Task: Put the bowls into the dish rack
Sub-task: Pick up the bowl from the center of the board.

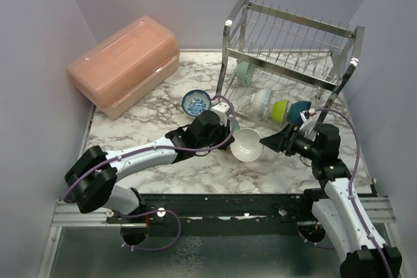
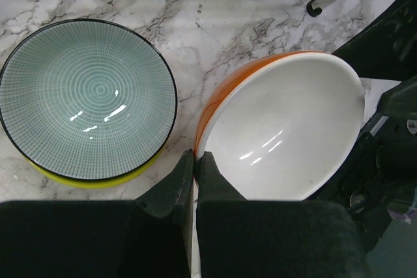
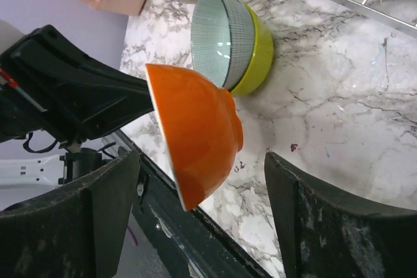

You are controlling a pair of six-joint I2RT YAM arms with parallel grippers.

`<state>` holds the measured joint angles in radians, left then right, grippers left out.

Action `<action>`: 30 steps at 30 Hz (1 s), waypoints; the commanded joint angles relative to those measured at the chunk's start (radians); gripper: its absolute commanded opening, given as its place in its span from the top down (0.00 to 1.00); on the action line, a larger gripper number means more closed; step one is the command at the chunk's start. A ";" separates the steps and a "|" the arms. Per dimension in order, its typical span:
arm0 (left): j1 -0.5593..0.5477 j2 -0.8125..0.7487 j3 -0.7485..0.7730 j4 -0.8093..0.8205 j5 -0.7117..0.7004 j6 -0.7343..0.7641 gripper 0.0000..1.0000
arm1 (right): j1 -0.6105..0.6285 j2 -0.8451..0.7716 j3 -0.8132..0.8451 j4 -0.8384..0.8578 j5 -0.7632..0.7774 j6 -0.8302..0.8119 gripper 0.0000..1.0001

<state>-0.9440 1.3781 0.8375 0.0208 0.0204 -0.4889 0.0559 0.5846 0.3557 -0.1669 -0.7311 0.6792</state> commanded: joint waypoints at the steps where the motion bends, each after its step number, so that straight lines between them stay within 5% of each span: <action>1: -0.009 0.051 0.063 0.092 -0.021 -0.026 1.00 | -0.002 0.066 -0.036 0.103 -0.053 -0.027 0.19; 11: -0.022 0.120 0.125 0.128 0.028 -0.039 1.00 | -0.002 0.108 -0.030 0.088 -0.037 -0.076 0.42; 17: -0.022 0.088 0.089 0.153 0.040 -0.047 0.99 | -0.002 0.102 -0.044 0.123 -0.022 -0.049 0.72; 22: -0.022 0.060 0.042 0.205 0.062 -0.068 0.79 | -0.002 0.102 -0.047 0.125 0.009 -0.046 0.98; 30: -0.021 0.023 -0.022 0.297 0.081 -0.087 0.45 | -0.001 0.103 -0.024 0.085 0.033 -0.063 1.00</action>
<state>-0.9703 1.4258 0.8650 0.2798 0.0776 -0.5728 0.0509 0.7002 0.2920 -0.1078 -0.6647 0.6113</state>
